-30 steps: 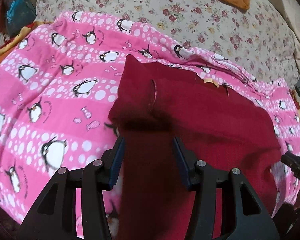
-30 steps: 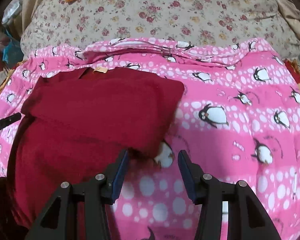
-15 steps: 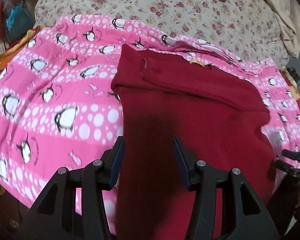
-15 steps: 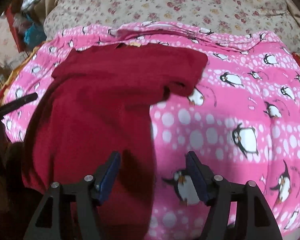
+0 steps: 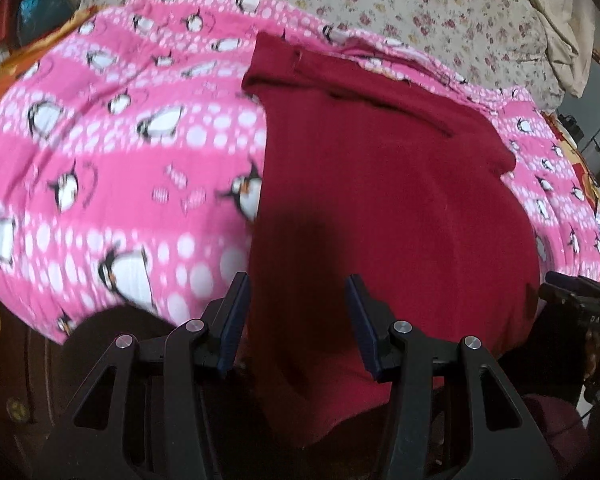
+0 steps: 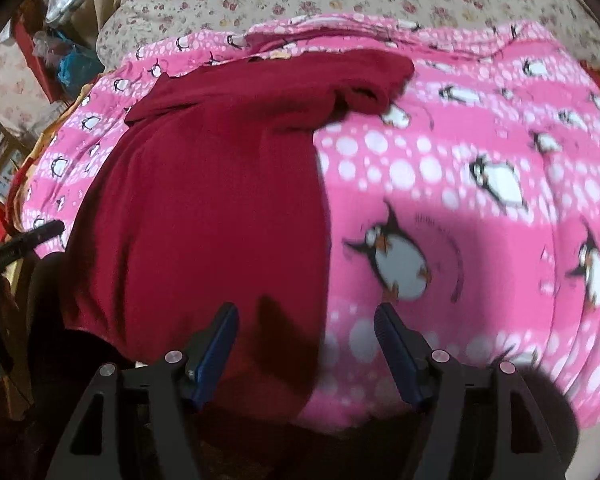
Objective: Fold small clothes
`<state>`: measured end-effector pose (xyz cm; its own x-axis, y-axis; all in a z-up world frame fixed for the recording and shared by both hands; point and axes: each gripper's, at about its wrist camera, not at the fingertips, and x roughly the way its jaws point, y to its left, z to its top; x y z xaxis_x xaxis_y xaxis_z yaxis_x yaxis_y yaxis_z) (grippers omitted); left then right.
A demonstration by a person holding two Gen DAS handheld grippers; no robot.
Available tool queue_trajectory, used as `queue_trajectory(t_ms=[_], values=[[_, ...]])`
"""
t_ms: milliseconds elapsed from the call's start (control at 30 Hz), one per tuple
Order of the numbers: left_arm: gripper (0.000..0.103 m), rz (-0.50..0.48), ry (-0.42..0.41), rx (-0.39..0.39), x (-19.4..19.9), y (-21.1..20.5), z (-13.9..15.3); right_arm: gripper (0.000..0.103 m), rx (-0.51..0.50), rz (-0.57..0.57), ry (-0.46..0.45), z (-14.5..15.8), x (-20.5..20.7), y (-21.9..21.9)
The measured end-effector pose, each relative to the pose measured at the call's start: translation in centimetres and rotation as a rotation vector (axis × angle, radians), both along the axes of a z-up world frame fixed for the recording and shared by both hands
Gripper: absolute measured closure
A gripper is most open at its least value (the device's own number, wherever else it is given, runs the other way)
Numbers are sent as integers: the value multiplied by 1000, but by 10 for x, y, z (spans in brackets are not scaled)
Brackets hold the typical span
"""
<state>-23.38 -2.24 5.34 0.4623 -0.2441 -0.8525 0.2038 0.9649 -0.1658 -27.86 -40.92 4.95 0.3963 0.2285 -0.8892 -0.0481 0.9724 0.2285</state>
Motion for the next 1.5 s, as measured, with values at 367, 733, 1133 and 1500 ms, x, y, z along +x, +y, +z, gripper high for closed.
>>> queue_trajectory(t_ms=[367, 733, 1133, 1500], values=[[54, 8, 128, -31, -8, 3, -42, 32, 26, 40, 55, -27, -17, 12], [45, -7, 141, -46, -10, 2, -47, 63, 71, 89, 11, -25, -23, 19], [44, -15, 133, -11, -9, -8, -50, 55, 100, 87, 10, -28, -20, 20], [35, -23, 140, -24, -9, -12, -53, 66, 160, 139, -15, -24, -20, 24]])
